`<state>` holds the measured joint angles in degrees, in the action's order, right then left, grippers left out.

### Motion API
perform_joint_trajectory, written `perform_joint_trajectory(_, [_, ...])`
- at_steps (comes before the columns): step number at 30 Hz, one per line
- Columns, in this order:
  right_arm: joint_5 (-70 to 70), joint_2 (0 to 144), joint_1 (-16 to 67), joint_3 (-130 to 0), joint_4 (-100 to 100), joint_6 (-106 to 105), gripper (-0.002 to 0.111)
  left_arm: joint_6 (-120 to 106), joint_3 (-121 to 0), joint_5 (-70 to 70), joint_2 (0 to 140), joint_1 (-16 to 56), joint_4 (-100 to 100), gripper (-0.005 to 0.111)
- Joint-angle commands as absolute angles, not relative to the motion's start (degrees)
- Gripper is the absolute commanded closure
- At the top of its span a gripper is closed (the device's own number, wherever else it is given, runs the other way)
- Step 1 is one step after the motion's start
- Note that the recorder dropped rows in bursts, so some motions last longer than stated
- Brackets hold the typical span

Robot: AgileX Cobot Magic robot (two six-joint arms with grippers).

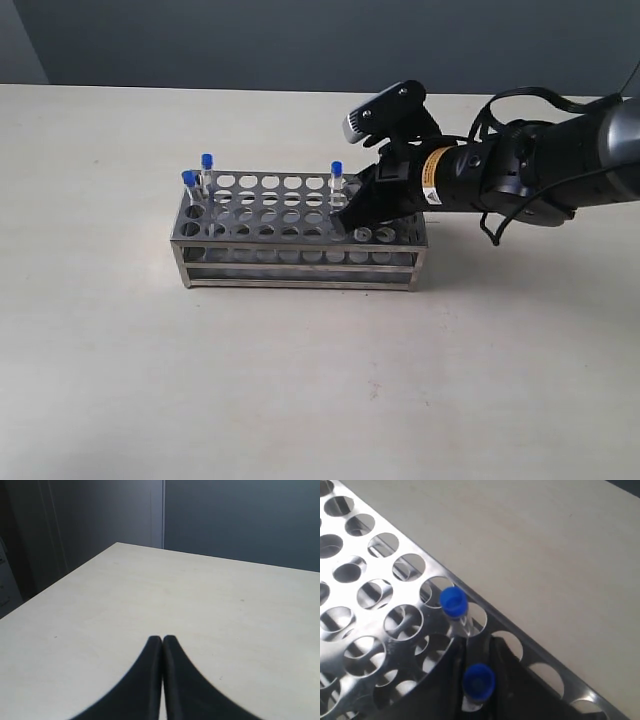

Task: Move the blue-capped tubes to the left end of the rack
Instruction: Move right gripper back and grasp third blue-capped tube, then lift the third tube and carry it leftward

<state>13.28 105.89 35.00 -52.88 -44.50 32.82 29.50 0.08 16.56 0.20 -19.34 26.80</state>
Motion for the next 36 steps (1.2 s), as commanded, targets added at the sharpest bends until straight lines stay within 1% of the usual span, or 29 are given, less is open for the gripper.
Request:
perform_joint_trajectory(1, [11.8,101.9,34.6,-52.9,-44.4,32.5,0.108,29.6,0.0,16.7,0.0,-19.4,26.8,0.106])
perform_joint_trajectory(9, [13.6,93.2,34.8,-52.9,-45.4,32.5,0.108,29.6,0.0,16.7,0.0,-19.4,26.8,0.106])
perform_joint_trajectory(12, [23.5,91.4,35.2,-53.2,-46.0,32.6,0.108,29.6,0.0,16.7,0.0,-19.4,26.8,0.106])
perform_joint_trajectory(13, [24.1,91.5,35.6,-53.5,-46.0,33.0,0.108,29.6,0.0,16.7,0.0,-19.4,26.8,0.106])
perform_joint_trajectory(19, [24.9,98.3,45.5,-58.8,-46.0,33.1,0.108,29.6,0.0,16.7,0.0,-19.4,26.8,0.106])
perform_joint_trajectory(22, [25.3,102.4,48.5,-62.2,-46.0,33.1,0.108,29.6,0.0,16.7,0.0,-19.4,26.8,0.106])
perform_joint_trajectory(28, [25.4,108.0,50.0,-67.5,-46.0,33.1,0.108,29.6,0.0,16.6,0.0,-19.4,27.0,0.106])
perform_joint_trajectory(36, [24.3,110.0,50.9,-67.8,-47.6,33.1,0.108,29.6,0.0,16.6,0.0,-19.4,27.0,0.106])
